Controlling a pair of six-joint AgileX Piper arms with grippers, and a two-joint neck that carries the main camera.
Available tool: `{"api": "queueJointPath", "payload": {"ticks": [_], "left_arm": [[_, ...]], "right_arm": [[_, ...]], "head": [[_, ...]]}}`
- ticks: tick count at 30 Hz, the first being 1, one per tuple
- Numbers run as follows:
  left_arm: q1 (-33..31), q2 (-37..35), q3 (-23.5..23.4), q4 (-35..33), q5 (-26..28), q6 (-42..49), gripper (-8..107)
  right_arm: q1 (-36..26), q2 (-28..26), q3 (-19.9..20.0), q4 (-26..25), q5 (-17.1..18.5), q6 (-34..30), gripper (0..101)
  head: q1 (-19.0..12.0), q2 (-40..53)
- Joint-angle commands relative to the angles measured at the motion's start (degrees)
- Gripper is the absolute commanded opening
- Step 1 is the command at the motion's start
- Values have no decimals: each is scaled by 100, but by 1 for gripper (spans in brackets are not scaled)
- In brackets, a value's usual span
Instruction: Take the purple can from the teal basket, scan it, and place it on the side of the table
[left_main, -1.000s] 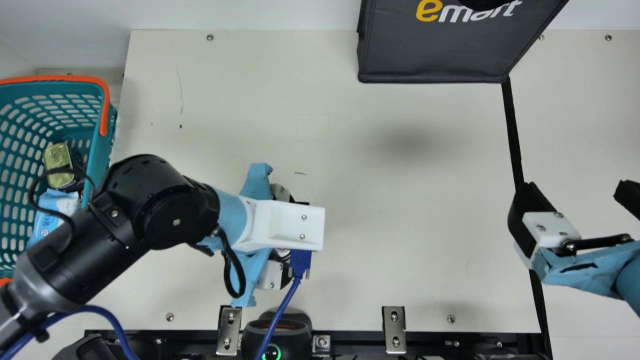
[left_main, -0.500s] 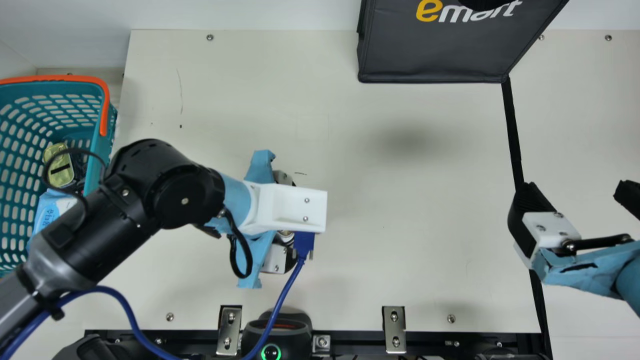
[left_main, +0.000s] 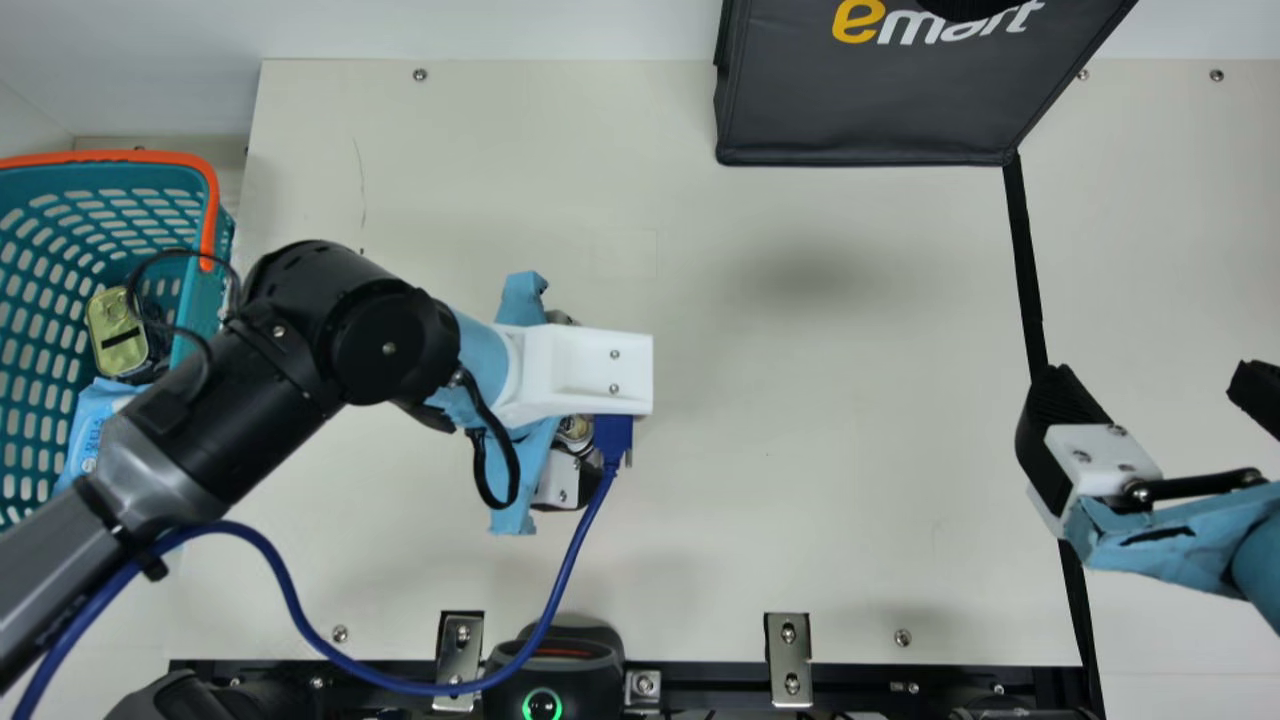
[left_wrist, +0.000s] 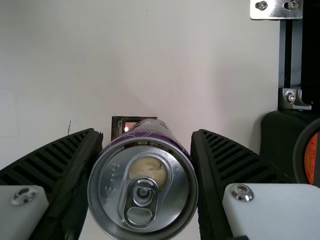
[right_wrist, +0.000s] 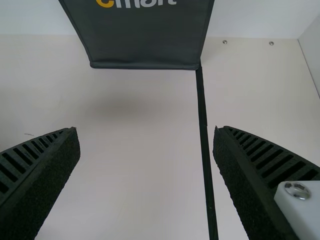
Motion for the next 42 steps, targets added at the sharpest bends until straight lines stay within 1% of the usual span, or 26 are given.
{"api": "queueJointPath", "payload": {"ticks": [1, 18, 30, 37, 42], "left_arm": [[23, 25, -1, -13, -11, 5, -8], [260, 196, 87, -147, -132, -30, 49], [347, 230, 62, -237, -135, -104, 89], [373, 222, 49, -288, -123, -132, 90], [392, 129, 129, -324, -95, -168, 90]], "right_arm": [[0, 0, 0, 0, 0, 0, 95], [0, 0, 0, 0, 0, 0, 95], [0, 0, 0, 0, 0, 0, 95], [0, 0, 0, 0, 0, 0, 95], [0, 0, 0, 0, 0, 0, 95]], "head": [[-166, 9], [-166, 9], [-166, 9], [-166, 9], [-166, 9]]}}
